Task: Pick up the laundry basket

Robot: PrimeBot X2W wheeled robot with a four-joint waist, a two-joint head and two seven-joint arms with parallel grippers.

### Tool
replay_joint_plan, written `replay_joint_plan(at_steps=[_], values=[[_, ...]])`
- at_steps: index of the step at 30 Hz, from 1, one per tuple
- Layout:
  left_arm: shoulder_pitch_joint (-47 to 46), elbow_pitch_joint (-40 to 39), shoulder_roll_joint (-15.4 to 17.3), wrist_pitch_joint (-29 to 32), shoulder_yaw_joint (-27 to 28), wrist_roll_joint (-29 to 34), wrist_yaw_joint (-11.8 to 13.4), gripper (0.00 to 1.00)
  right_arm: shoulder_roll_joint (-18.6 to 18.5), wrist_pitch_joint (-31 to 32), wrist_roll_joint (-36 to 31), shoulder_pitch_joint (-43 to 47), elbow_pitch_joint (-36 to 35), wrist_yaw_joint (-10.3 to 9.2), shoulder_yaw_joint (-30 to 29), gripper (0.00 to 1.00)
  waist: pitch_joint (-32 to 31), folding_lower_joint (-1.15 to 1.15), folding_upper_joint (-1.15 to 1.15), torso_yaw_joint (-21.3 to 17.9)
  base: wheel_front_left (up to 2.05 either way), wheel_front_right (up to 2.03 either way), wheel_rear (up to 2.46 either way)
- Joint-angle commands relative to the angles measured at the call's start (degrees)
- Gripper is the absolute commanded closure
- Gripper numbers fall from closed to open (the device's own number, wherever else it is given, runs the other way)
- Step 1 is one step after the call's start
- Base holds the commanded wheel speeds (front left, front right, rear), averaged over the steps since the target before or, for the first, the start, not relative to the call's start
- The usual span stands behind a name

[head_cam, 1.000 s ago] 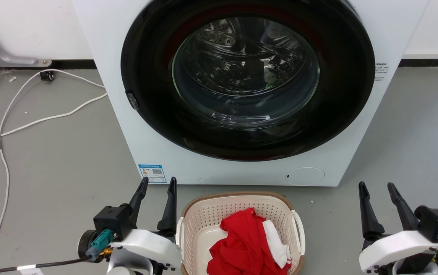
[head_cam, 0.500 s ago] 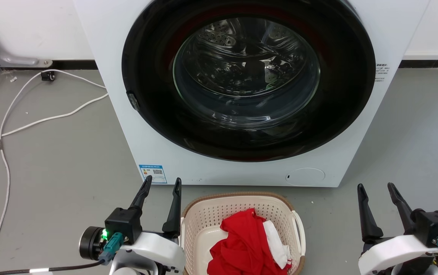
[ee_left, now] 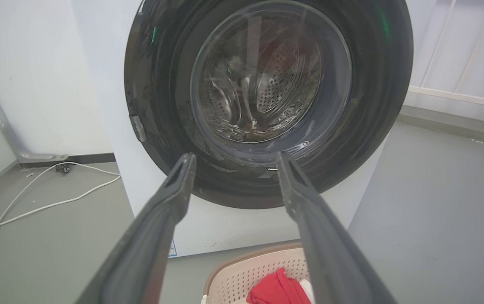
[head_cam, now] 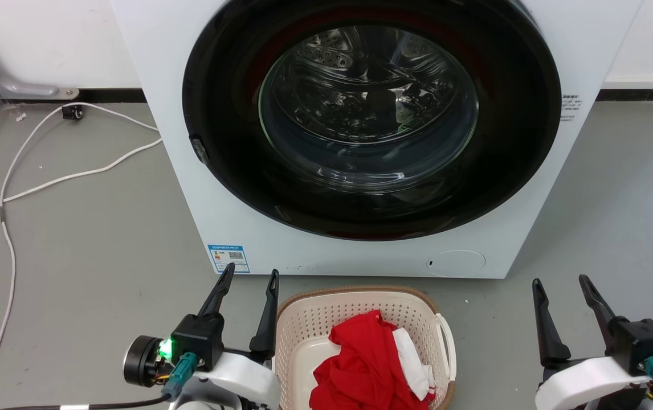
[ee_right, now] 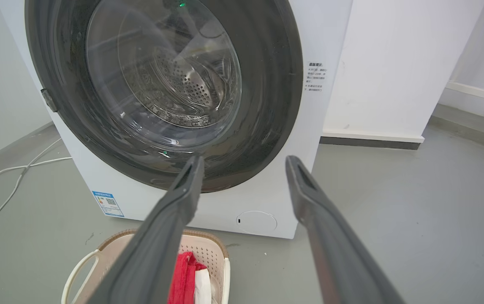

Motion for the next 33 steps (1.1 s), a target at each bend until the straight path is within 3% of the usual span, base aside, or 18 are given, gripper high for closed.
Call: replay_joint_plan(at_steps=[1, 9, 30, 33], values=[[-0.42, 0.04, 0.01, -0.42, -0.08, 0.89, -0.03, 0.00, -0.10, -0.15, -0.44, 0.66, -0.41, -0.02, -0.07, 0.00, 0.00, 0.00, 0.00, 0.03, 0.00, 0.00, 0.00], [-0.36, 1.04, -0.40, -1.18, 0.01, 2.73, -0.42, 0.00, -0.10, -0.51, -2.40, 1.14, -0.50, -0.02, -0.33, 0.00, -0.14, 0.00, 0.00, 0.14, 0.00, 0.00, 0.00], [-0.75, 2.19, -0.84, -1.07, 0.81, 2.01, -0.60, 0.00, -0.09, -0.47, 0.76, 0.97, 0.31, -0.02, -0.70, 0.00, 0.27, 0.00, 0.00, 0.21, 0.00, 0.00, 0.00], [-1.16, 4.39, -0.86, -1.07, 1.10, 0.78, -1.03, 0.00, -0.09, -0.13, 1.86, 0.17, 1.73, -0.02, -0.96, 0.00, 2.63, 0.00, 0.00, 0.34, 0.00, 0.00, 0.00]])
